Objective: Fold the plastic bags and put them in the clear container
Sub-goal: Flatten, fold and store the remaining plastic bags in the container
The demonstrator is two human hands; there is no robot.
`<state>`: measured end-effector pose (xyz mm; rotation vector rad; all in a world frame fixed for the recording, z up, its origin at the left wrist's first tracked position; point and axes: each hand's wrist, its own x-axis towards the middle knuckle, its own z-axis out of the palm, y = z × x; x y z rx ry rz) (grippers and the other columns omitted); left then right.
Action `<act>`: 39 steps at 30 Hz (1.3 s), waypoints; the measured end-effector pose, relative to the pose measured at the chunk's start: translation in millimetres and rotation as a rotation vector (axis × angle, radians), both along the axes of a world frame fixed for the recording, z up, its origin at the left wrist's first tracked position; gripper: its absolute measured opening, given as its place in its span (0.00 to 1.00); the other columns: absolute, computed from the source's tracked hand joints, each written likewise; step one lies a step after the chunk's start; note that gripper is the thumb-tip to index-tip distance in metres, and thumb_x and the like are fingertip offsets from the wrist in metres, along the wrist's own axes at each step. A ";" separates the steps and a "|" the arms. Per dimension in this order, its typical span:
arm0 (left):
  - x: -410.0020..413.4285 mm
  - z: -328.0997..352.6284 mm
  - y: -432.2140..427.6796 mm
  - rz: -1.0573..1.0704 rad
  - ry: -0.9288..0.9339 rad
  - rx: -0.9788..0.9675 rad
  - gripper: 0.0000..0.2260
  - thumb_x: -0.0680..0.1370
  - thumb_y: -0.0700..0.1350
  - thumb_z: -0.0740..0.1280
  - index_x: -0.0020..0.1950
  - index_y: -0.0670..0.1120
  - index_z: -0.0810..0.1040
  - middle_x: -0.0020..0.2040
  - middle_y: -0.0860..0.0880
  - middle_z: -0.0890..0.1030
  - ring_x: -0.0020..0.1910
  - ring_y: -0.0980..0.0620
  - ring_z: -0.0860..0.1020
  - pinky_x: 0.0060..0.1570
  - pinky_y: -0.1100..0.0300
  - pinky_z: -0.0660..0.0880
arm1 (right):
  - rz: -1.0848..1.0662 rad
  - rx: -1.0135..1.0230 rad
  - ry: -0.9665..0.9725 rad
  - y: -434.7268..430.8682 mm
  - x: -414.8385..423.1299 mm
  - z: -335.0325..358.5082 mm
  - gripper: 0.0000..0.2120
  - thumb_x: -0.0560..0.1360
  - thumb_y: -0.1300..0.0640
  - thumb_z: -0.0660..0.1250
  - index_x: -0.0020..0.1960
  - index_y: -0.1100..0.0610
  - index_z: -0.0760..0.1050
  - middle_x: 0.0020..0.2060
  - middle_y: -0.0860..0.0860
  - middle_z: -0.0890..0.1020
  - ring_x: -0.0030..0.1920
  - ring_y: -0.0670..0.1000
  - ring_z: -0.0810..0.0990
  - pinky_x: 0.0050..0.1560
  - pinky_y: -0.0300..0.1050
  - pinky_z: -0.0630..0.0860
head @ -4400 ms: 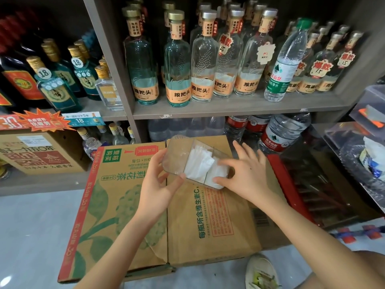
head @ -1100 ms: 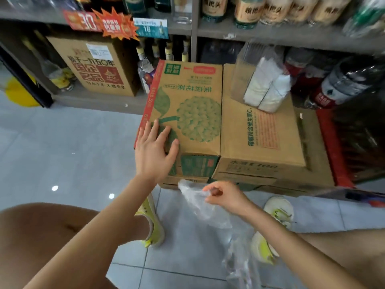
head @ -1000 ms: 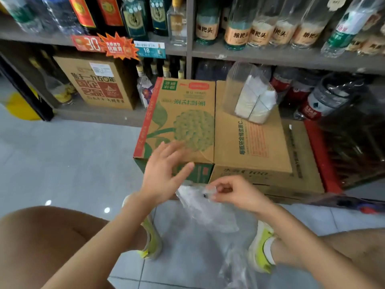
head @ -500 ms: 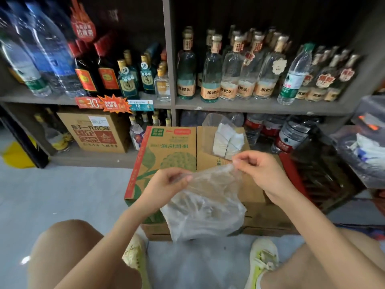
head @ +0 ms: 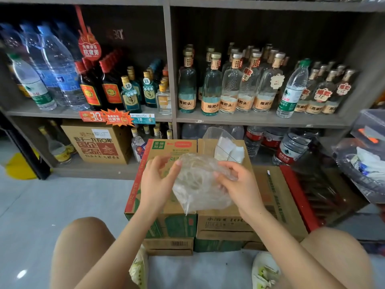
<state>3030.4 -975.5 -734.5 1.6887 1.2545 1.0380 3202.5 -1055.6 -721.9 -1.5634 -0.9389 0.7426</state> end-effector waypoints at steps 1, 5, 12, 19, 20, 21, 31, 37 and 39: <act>-2.3 -2.2 -9.5 -0.011 0.037 0.048 0.24 0.71 0.70 0.63 0.57 0.56 0.74 0.54 0.59 0.76 0.56 0.57 0.75 0.59 0.54 0.73 | -0.011 0.007 0.030 1.0 -0.8 0.2 0.11 0.74 0.60 0.70 0.51 0.46 0.76 0.51 0.50 0.82 0.37 0.43 0.79 0.36 0.34 0.74; 1.8 -11.7 -35.4 -0.094 0.240 0.247 0.27 0.68 0.70 0.60 0.58 0.54 0.77 0.56 0.58 0.74 0.57 0.58 0.70 0.55 0.61 0.64 | -0.043 0.012 0.164 2.9 -4.0 0.1 0.07 0.76 0.58 0.68 0.53 0.57 0.78 0.36 0.52 0.80 0.33 0.43 0.77 0.36 0.34 0.75; 10.7 -22.8 -28.6 -0.145 0.202 0.179 0.14 0.73 0.52 0.72 0.57 0.54 0.77 0.50 0.60 0.78 0.51 0.62 0.75 0.53 0.66 0.70 | -0.091 -0.069 0.521 4.3 5.4 0.2 0.08 0.77 0.55 0.66 0.46 0.60 0.78 0.40 0.54 0.83 0.42 0.53 0.82 0.39 0.45 0.78; 6.2 -14.3 -13.4 -0.149 0.015 0.093 0.14 0.75 0.39 0.71 0.50 0.58 0.76 0.39 0.53 0.80 0.44 0.61 0.78 0.45 0.74 0.72 | -0.144 -0.158 -0.435 -3.9 26.7 -4.6 0.23 0.74 0.37 0.63 0.65 0.46 0.71 0.53 0.43 0.77 0.56 0.48 0.76 0.50 0.43 0.73; 6.5 -13.0 -11.8 -0.166 0.014 0.098 0.14 0.75 0.39 0.71 0.50 0.58 0.76 0.40 0.53 0.81 0.44 0.61 0.78 0.46 0.73 0.72 | -0.158 -0.113 -0.691 -4.7 29.1 -3.2 0.27 0.74 0.33 0.60 0.69 0.44 0.69 0.56 0.44 0.75 0.58 0.48 0.73 0.56 0.46 0.69; 7.3 -11.5 -10.3 -0.183 0.014 0.106 0.14 0.75 0.38 0.71 0.50 0.58 0.76 0.41 0.54 0.81 0.45 0.61 0.78 0.46 0.73 0.73 | -0.119 -0.051 -0.857 -3.8 30.1 -0.5 0.30 0.73 0.31 0.57 0.71 0.43 0.66 0.59 0.45 0.74 0.61 0.48 0.70 0.60 0.48 0.64; -3.2 0.5 -1.5 -0.343 0.078 0.241 0.17 0.76 0.36 0.69 0.53 0.58 0.75 0.45 0.53 0.78 0.48 0.58 0.76 0.48 0.69 0.74 | 0.183 0.049 -0.560 14.0 31.0 8.0 0.04 0.67 0.41 0.68 0.38 0.39 0.77 0.48 0.36 0.77 0.57 0.43 0.71 0.64 0.47 0.58; -25.7 -6.7 6.4 -0.493 0.230 0.225 0.21 0.74 0.39 0.72 0.57 0.63 0.73 0.48 0.59 0.78 0.48 0.63 0.76 0.48 0.70 0.72 | 0.180 -0.049 -0.403 8.1 46.4 11.2 0.05 0.71 0.51 0.72 0.37 0.45 0.79 0.55 0.40 0.77 0.60 0.43 0.71 0.65 0.45 0.60; -29.2 -4.3 8.3 -0.524 0.321 0.210 0.18 0.75 0.42 0.71 0.61 0.58 0.74 0.48 0.62 0.78 0.47 0.68 0.75 0.48 0.73 0.72 | 0.227 -0.050 -0.408 4.5 41.5 12.6 0.06 0.73 0.52 0.70 0.38 0.46 0.78 0.50 0.39 0.78 0.54 0.38 0.74 0.59 0.35 0.64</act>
